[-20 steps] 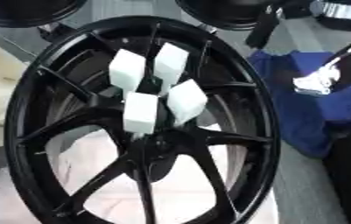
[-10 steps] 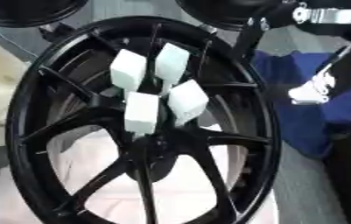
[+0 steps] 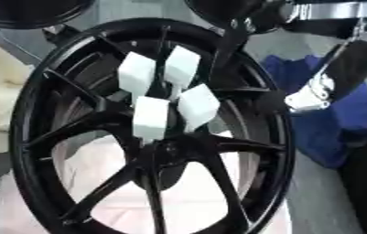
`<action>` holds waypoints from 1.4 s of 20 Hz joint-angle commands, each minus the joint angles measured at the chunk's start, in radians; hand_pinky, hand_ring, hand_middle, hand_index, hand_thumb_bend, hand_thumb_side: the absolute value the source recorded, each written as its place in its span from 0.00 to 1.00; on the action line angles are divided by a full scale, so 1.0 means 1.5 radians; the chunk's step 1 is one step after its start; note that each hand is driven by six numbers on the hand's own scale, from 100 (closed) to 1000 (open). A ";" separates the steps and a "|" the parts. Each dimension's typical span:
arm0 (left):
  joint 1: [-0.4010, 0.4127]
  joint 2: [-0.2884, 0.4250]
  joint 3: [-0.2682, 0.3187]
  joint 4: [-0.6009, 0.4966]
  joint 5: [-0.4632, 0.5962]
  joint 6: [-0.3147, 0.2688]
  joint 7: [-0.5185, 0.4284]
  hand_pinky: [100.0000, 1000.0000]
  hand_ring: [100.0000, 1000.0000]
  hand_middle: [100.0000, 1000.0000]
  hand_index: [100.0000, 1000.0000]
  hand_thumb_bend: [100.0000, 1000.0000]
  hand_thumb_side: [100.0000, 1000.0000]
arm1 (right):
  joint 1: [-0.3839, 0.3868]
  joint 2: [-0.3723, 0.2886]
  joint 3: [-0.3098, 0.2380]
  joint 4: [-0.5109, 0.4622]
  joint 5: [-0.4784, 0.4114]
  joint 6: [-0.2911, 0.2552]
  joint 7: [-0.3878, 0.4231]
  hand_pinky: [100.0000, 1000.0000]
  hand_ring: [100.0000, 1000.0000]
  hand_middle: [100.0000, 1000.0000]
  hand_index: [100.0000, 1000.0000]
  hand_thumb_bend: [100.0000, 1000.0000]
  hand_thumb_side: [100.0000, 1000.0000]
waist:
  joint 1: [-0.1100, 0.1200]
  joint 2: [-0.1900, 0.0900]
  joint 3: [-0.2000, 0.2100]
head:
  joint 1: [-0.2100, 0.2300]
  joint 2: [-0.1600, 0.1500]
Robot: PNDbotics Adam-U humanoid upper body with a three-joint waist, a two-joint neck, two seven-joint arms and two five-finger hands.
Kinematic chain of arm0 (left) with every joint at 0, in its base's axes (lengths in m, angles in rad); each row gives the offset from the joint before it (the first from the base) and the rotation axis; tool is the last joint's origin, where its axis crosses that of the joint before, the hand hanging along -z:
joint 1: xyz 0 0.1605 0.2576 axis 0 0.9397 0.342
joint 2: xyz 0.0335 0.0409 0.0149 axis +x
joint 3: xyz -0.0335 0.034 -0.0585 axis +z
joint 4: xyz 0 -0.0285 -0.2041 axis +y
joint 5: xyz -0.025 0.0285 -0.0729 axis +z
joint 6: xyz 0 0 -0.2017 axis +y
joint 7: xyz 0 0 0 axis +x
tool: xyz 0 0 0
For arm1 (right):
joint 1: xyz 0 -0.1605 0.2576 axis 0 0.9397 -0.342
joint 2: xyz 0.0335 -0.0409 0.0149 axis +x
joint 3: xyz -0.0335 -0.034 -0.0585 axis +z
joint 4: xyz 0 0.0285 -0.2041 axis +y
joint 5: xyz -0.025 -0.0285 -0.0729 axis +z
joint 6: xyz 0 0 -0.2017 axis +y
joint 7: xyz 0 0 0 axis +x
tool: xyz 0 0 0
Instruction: Pull the pin out of the wheel hub.
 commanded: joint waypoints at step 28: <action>-0.012 0.020 0.006 -0.013 0.002 0.001 0.005 0.91 0.51 0.52 0.70 0.15 0.63 | -0.029 0.026 0.013 -0.008 0.060 0.073 0.030 0.77 0.68 0.73 0.77 0.37 0.26 | -0.008 -0.004 0.014 | -0.018 0.017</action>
